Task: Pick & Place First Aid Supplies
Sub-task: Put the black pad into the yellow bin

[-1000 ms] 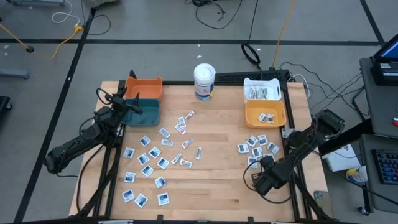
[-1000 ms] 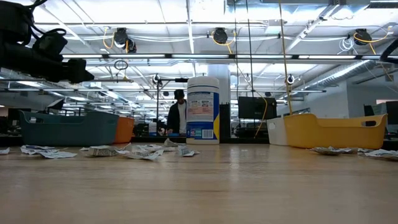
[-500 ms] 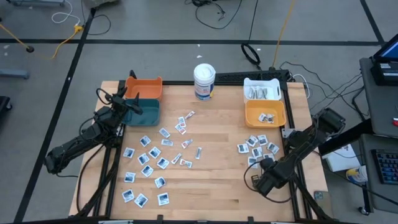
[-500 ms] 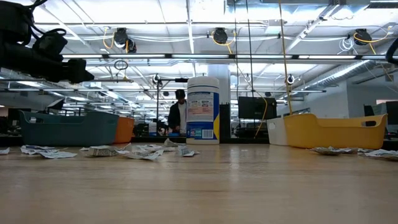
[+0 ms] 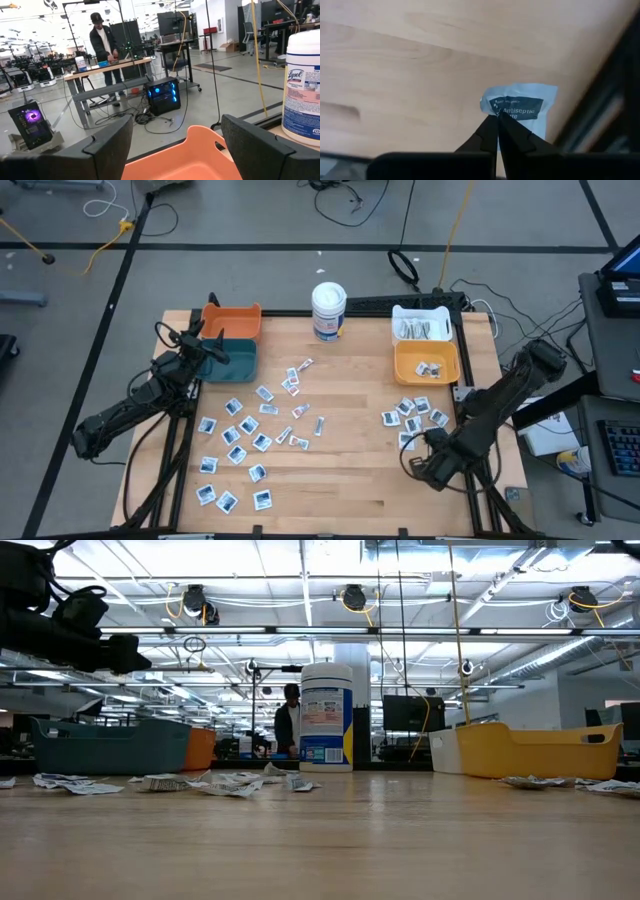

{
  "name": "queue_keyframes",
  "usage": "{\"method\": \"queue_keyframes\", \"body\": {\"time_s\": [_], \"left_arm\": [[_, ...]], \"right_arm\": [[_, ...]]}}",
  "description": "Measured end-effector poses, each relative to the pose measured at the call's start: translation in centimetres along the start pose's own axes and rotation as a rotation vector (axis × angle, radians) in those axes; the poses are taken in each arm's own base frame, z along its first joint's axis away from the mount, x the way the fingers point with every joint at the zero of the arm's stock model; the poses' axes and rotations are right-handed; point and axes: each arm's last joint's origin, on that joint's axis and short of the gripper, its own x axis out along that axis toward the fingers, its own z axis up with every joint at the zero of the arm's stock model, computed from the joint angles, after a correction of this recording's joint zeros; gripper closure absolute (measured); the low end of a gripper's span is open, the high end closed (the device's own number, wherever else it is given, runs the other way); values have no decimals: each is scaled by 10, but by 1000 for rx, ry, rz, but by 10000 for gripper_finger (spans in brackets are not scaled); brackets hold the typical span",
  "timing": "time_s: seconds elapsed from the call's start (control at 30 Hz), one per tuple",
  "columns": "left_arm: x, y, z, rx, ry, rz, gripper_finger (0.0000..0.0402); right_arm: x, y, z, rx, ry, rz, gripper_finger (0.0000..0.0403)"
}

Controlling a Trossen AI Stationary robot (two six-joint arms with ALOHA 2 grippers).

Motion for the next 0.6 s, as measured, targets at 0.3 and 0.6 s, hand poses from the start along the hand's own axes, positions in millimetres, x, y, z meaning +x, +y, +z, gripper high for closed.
{"method": "queue_keyframes", "body": {"time_s": [0.3, 0.6], "left_arm": [[0, 0, 0, 0, 0, 0, 94], [0, 0, 0, 0, 0, 0, 94]], "right_arm": [[-59, 11, 20, -35, -64, -30, 402], [-83, 31, 105, -11, -187, 19, 402]]}}
